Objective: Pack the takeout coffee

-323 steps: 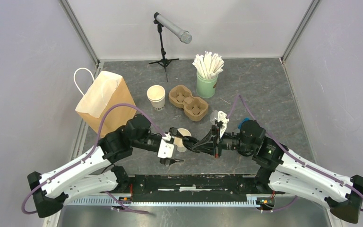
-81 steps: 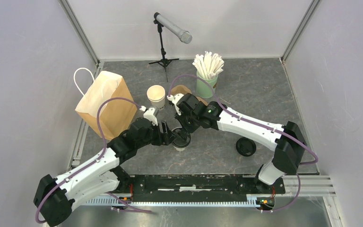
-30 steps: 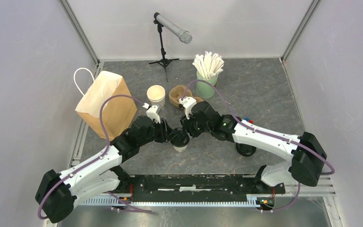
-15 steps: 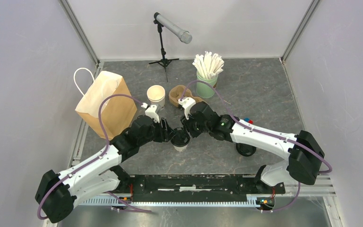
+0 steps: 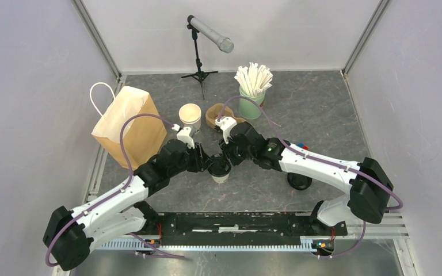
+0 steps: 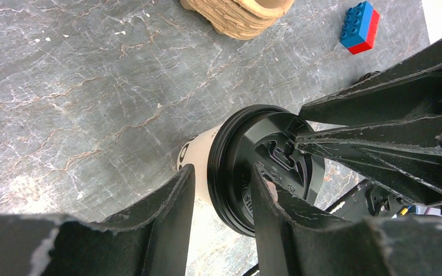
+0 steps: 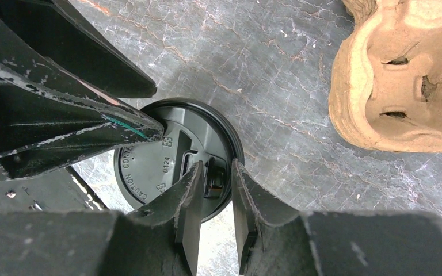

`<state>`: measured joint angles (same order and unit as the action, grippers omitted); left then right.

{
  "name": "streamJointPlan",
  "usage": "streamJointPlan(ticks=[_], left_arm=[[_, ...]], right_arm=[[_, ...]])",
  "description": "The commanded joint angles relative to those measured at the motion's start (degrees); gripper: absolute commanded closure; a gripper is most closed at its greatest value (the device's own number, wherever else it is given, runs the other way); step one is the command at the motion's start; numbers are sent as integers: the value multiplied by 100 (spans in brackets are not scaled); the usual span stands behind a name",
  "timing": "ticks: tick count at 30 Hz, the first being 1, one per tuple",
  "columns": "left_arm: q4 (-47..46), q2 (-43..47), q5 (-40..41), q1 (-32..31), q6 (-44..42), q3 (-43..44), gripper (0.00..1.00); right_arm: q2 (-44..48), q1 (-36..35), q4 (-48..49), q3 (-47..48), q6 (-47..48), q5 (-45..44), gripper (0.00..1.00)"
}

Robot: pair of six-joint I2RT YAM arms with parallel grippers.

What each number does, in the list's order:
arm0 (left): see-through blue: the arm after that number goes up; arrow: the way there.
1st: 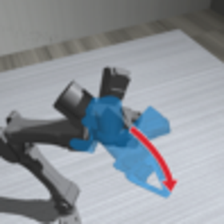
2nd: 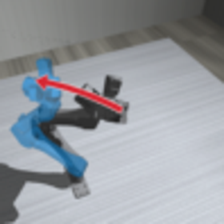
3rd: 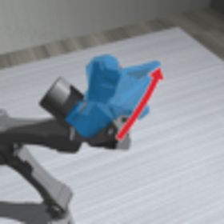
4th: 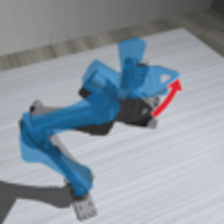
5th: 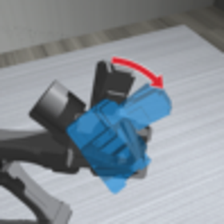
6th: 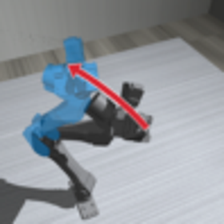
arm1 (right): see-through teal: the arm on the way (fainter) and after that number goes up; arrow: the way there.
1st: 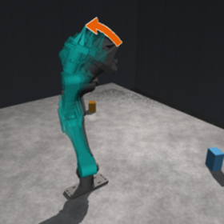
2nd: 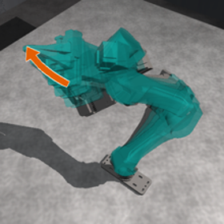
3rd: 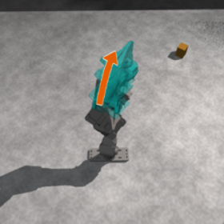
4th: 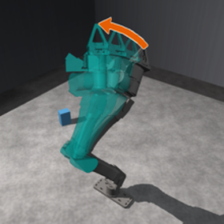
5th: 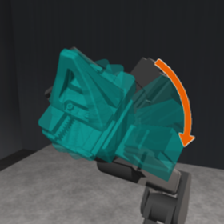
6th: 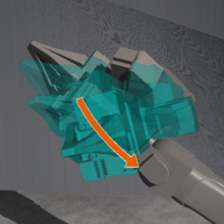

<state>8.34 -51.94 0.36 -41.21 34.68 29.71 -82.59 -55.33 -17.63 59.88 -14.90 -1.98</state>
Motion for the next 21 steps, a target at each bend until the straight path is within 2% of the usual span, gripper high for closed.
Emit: streamJointPlan(ticks=[1,10,21], left_arm=[[-36,-149,10,17,84,-33,53],[-277,-431,-169,17,155,-335,48],[-163,-493,-326,17,415,-546,57]], right_arm=[[-75,16,136,154,92,-99,69],[21,20,244,-204,108,-210,67],[309,66,590,-1054,118,-226,68]])
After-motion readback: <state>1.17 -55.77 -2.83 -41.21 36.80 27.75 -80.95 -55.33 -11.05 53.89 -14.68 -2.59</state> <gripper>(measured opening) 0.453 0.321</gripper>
